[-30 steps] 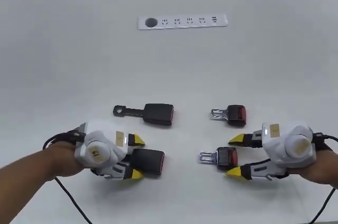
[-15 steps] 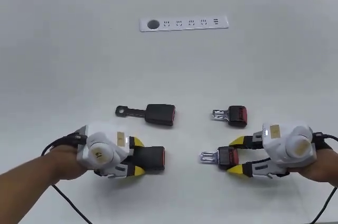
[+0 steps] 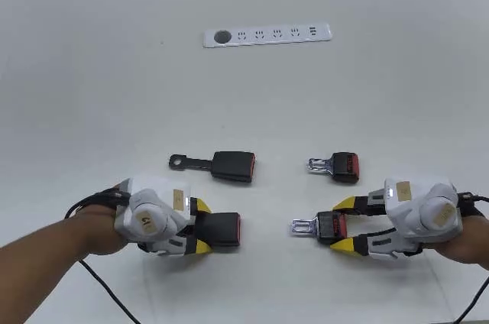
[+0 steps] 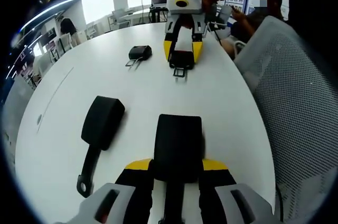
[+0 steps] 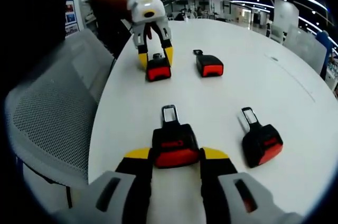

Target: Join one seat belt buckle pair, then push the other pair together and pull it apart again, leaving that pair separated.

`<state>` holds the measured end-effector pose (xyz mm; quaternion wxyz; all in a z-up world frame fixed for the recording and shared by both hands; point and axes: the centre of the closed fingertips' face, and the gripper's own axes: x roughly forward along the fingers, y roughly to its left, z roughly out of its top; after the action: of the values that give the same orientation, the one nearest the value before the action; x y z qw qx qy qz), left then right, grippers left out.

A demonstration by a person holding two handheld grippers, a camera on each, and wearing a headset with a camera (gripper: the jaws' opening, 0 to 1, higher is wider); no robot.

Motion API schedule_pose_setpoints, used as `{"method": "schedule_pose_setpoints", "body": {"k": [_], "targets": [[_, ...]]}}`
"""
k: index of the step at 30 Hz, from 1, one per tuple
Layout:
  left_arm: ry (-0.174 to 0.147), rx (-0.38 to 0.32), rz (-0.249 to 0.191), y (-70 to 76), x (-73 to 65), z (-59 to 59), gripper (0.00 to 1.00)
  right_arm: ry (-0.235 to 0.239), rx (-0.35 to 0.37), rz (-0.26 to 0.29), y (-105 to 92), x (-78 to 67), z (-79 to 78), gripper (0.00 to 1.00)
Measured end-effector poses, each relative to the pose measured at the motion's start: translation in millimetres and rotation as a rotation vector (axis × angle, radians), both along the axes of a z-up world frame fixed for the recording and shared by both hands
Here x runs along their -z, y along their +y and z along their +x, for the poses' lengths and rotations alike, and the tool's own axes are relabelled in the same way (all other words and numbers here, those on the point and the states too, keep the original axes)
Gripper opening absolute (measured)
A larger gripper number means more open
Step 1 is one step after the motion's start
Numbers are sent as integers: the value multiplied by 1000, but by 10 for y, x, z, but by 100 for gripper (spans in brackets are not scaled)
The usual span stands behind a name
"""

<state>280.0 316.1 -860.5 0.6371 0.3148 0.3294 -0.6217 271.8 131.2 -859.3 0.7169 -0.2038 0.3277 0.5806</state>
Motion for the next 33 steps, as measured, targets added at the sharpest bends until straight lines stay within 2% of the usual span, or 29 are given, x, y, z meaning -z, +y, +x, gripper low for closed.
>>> {"method": "schedule_pose_setpoints", "body": {"k": [12, 21, 33], "targets": [[4, 12, 17, 4, 3, -1, 35, -9, 23, 51, 143, -10, 21, 37], [7, 32, 36, 2, 2, -3, 35, -13, 22, 88, 318, -21, -1, 37], [9, 37, 49, 8, 5, -4, 34, -4, 37, 144, 608, -24, 62, 37]]}}
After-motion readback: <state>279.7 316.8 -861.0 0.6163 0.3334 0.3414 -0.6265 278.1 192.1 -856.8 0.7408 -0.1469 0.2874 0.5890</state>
